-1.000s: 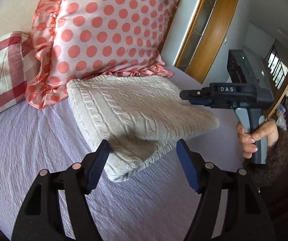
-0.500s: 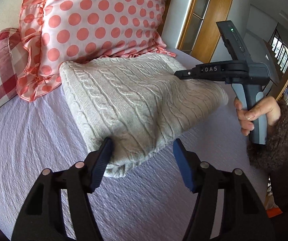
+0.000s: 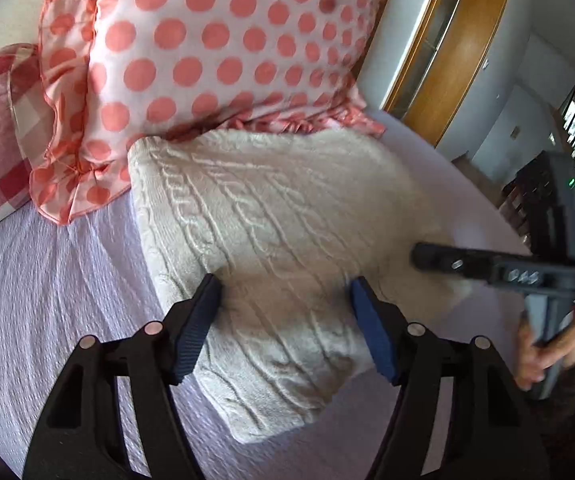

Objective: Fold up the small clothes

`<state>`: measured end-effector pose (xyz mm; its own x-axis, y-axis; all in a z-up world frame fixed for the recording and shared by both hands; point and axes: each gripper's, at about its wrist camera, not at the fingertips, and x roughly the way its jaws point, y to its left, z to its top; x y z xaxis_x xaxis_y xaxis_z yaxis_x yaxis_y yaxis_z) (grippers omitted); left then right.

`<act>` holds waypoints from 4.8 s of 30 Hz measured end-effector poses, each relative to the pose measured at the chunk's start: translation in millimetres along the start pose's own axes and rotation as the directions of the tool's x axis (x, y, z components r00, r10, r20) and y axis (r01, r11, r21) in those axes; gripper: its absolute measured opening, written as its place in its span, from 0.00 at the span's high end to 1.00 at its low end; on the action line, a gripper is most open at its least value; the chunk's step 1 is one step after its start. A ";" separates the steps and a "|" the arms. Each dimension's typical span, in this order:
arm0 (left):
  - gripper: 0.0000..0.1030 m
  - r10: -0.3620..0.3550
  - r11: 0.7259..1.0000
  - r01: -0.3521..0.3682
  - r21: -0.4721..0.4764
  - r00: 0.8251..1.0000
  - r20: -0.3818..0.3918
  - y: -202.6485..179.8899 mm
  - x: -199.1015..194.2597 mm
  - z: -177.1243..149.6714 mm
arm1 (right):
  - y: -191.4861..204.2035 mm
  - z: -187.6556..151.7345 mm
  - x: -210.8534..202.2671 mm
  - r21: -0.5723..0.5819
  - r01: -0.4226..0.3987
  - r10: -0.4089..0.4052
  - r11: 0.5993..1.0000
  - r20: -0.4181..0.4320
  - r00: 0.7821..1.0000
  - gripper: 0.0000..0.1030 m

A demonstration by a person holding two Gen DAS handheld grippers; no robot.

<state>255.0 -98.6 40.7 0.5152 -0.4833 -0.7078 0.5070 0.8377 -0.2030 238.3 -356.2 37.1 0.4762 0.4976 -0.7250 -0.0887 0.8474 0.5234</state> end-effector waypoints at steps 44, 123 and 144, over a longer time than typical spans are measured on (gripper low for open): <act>0.47 -0.035 0.977 0.078 -0.200 0.977 0.208 94.9 -139.5 -43.3 | 139.0 -17.2 36.5 -0.119 -0.467 0.455 0.876 -0.116 0.883 0.35; 0.02 0.413 0.885 -0.436 -0.160 0.896 -0.161 71.2 -106.2 -138.8 | 146.7 -133.0 50.7 -0.402 0.342 -0.369 0.849 0.010 0.929 0.01; 0.02 0.413 0.885 -0.437 -0.160 0.896 -0.161 71.2 -105.9 -138.4 | 146.8 -133.0 50.8 -0.402 0.342 -0.370 0.849 0.010 0.929 0.01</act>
<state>140.9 47.4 7.6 0.5598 -0.0461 -0.8274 0.1130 0.9934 0.0211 133.1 -181.8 17.6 0.4840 0.1473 -0.8626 -0.2640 0.9644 0.0166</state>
